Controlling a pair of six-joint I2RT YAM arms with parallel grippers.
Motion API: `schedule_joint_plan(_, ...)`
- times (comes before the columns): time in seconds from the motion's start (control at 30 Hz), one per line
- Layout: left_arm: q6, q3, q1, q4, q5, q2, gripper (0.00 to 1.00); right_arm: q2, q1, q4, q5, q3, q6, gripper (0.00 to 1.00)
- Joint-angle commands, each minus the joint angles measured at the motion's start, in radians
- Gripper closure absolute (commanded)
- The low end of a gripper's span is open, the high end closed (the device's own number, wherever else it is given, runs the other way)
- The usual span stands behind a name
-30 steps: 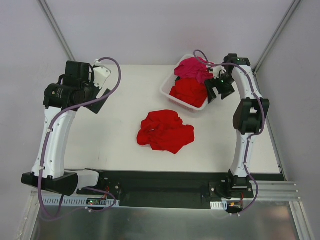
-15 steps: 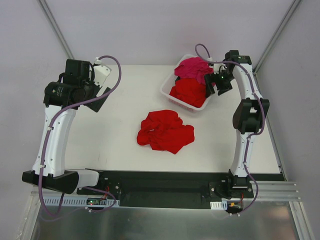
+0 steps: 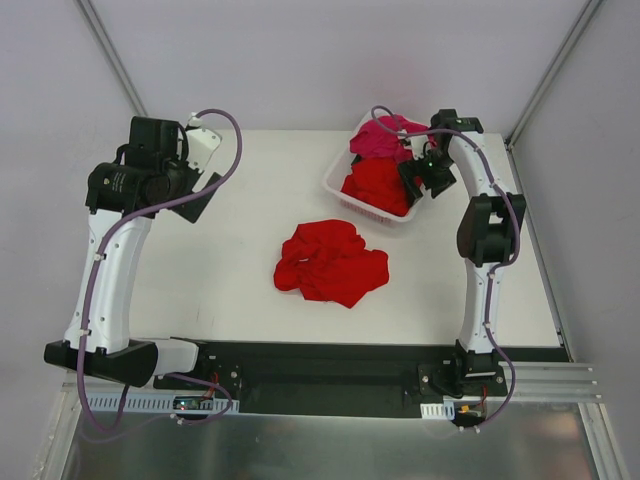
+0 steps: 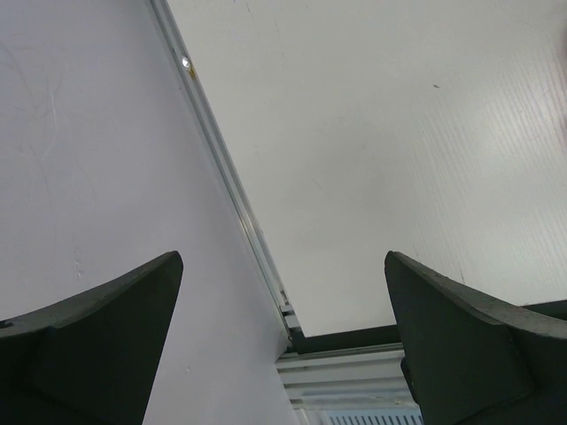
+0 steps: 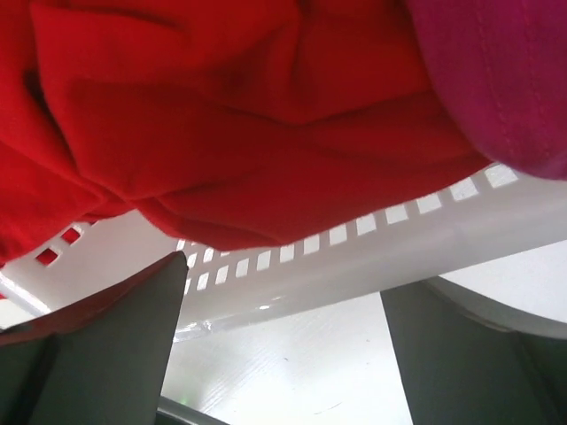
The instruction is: Fold and stack the t-shirts
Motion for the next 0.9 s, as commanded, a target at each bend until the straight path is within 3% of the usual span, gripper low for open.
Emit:
schedule_joint_plan(0.0,-0.012,0.04,0.003,-0.021,-0.002,0.01,0.01,-0.004,0.02,-0.029,0.099,-0.02,-0.086,0.15)
schedule_joint_plan(0.13,-0.016,0.051,0.003,-0.021,0.006,0.022,0.01,-0.035,0.021,0.006,0.183,-0.058,-0.109,0.34)
schedule_joint_plan(0.17,-0.015,0.053,0.005,-0.021,0.006,0.024,0.01,-0.041,0.021,0.014,0.211,-0.066,-0.128,0.53)
schedule_joint_plan(0.23,-0.016,0.054,0.003,-0.02,0.009,0.027,0.01,-0.05,0.02,0.029,0.298,-0.077,-0.143,0.66)
schedule_joint_plan(0.27,-0.016,0.054,0.003,-0.018,0.01,0.025,0.01,-0.058,0.021,0.05,0.333,-0.087,-0.158,0.81)
schedule_joint_plan(0.33,-0.016,0.054,0.003,-0.018,0.015,0.027,0.01,-0.064,0.015,0.093,0.427,-0.092,-0.186,0.91)
schedule_joint_plan(0.6,-0.022,0.065,0.003,-0.02,0.036,0.039,0.01,-0.133,-0.009,0.323,0.629,-0.12,-0.304,0.91)
schedule_joint_plan(0.87,-0.032,0.062,0.003,-0.018,0.052,0.033,0.01,-0.211,-0.011,0.681,0.702,-0.141,-0.414,0.89)
